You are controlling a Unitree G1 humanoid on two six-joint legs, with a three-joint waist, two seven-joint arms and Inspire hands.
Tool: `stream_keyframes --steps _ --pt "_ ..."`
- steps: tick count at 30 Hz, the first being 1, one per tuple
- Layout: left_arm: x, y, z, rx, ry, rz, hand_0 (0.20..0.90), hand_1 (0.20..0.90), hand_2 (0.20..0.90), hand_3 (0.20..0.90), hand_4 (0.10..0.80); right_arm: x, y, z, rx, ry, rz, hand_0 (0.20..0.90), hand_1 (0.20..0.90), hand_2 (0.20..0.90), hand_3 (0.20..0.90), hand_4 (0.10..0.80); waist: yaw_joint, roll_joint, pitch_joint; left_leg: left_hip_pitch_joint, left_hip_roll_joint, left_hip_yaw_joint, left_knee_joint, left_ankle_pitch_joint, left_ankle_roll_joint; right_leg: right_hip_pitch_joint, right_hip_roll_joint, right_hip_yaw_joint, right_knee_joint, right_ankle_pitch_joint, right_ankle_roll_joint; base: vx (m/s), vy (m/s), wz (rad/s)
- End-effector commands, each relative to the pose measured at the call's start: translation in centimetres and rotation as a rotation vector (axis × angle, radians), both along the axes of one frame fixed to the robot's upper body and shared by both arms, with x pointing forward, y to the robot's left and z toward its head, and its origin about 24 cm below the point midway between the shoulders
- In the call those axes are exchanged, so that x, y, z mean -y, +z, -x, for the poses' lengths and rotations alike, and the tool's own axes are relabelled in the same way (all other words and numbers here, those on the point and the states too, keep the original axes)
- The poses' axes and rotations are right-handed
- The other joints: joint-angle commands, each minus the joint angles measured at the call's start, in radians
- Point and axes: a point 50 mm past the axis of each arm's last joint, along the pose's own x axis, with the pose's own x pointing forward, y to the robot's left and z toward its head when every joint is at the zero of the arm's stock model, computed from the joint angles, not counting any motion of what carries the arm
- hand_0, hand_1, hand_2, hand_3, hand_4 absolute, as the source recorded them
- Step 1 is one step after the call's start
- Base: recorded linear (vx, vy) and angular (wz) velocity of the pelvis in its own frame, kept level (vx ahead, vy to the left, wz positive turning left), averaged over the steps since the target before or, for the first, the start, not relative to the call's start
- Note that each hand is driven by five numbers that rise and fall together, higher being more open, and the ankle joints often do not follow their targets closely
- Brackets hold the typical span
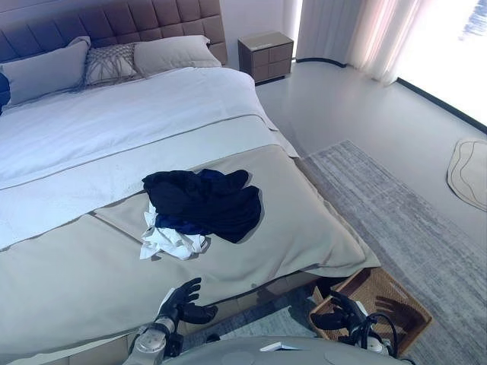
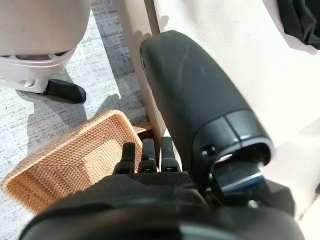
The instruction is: Pick up the clothes from the bed and place them into the basket
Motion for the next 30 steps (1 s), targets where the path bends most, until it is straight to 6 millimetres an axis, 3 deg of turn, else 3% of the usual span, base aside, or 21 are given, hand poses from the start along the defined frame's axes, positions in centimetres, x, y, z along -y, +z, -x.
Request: stream_keyframes --steps 1,8,13,19,28,30 --pt "-1.4 1.5 -3.5 0.121 0.056 -0.015 0.9 0.9 0.9 0.9 0.8 -0.9 1.3 -4.1 0.162 0.075 -0.023 0.9 0.9 0.9 0.9 0.8 0.019 -0.056 0.017 0.017 -0.062 -0.048 0.039 -0.142 0.041 -0.036 -0.031 0.021 0.079 -0.033 0.032 0.0 0.0 0.0" --pt "-2.1 2.3 -4.8 0.152 0.061 -0.042 0.9 0.9 0.9 0.9 0.8 -1.1 5.1 -10.1 0.413 0.162 -0.038 0.9 0.9 0.9 0.9 0.8 0.044 -0.063 0.024 0.015 -0.062 -0.068 0.033 -0.134 0.036 -0.031 -0.033 0.008 0.073 -0.028 0.027 -0.02 -0.012 0.05" --pt "-2.6 4.4 -7.5 0.282 0.067 -0.017 0.9 0.9 0.9 0.9 0.8 -1.7 11.7 -16.3 0.704 0.303 0.096 0.9 0.9 0.9 0.9 0.8 0.069 -0.067 0.028 0.004 -0.065 -0.08 0.026 -0.129 0.031 -0.032 -0.031 -0.002 0.065 -0.029 0.021 -0.03 -0.011 0.16" --pt "-2.6 6.5 -9.9 0.396 0.026 0.015 0.9 0.9 0.9 0.9 0.8 -0.9 17.6 -20.3 0.868 0.386 0.227 0.9 0.9 0.9 0.9 0.8 0.099 -0.069 0.027 -0.006 -0.067 -0.095 0.016 -0.121 0.025 -0.032 -0.031 -0.022 0.064 -0.028 0.018 0.008 0.006 0.19" --pt "-1.2 9.2 -11.3 0.519 -0.056 0.164 0.9 0.9 0.9 0.9 0.8 -0.5 23.3 -24.1 0.943 0.417 0.5 0.9 0.9 0.9 0.9 0.8 0.152 -0.058 0.053 -0.065 -0.067 -0.122 0.059 -0.115 0.023 -0.077 -0.039 -0.053 0.14 -0.057 -0.003 0.063 0.044 0.13" --pt "-0.4 10.9 -13.0 0.608 -0.098 0.187 0.9 0.9 0.9 0.9 0.8 -0.9 26.5 -25.9 0.999 0.425 0.611 0.9 0.9 0.9 0.9 0.8 0.166 -0.044 0.106 -0.151 -0.073 -0.139 0.132 -0.116 0.022 -0.155 -0.05 -0.062 0.214 -0.074 -0.018 -0.199 0.077 0.17"
